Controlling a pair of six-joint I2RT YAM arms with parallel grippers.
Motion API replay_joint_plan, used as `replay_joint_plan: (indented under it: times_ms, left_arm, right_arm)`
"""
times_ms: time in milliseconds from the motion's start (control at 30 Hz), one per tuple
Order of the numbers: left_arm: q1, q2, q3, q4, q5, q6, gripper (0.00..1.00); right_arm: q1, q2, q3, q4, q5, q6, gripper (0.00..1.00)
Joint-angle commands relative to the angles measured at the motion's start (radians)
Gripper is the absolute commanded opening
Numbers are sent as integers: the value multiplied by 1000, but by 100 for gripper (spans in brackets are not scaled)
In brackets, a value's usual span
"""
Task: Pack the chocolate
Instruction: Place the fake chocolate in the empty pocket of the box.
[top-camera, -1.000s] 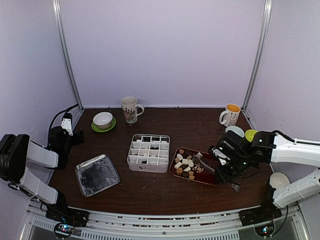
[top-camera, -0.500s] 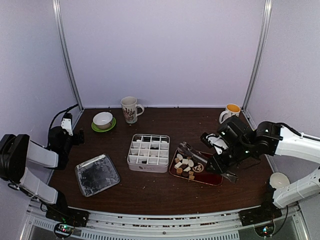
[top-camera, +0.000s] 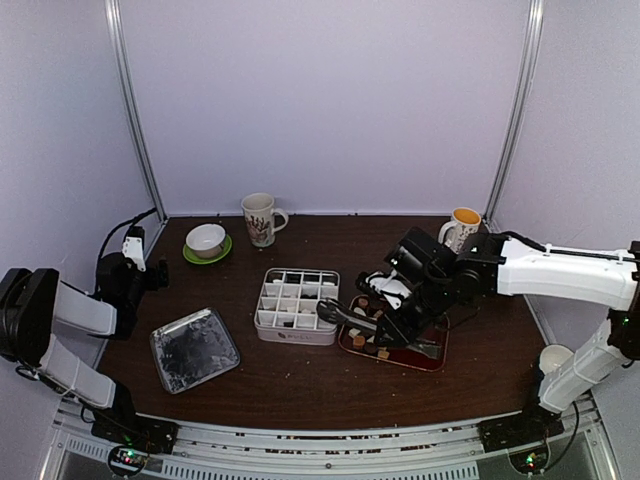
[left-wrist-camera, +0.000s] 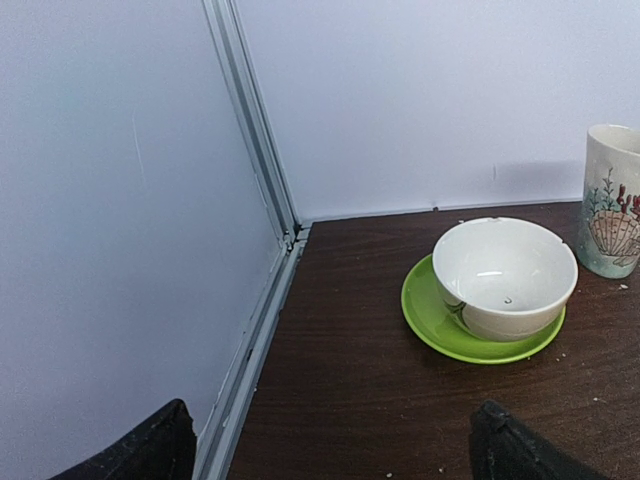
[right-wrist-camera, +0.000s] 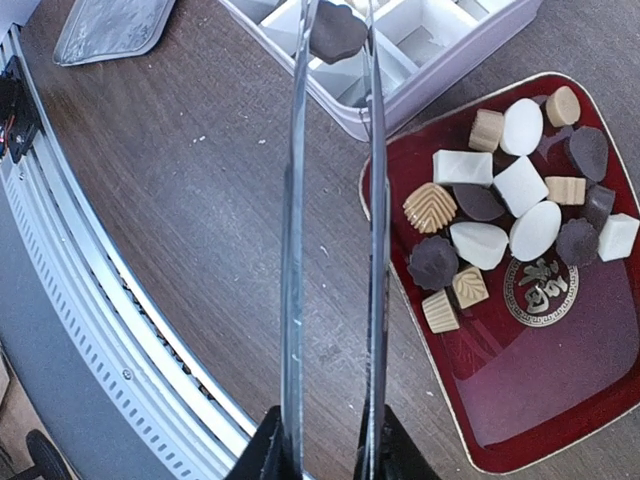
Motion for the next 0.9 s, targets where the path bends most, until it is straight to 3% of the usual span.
replay_joint_plan:
  times_ms: [0, 633, 867]
  left_arm:
    - [4, 2, 0, 63, 9, 0, 98]
    - [3, 2, 0, 63, 8, 0, 98]
    - [3, 2, 0, 63, 8, 0, 98]
  right_arm:
    - [16, 45, 64, 23, -9, -31, 26]
    - [41, 172, 134, 25, 60, -30, 32]
    - [41, 174, 144, 28, 76, -31, 39]
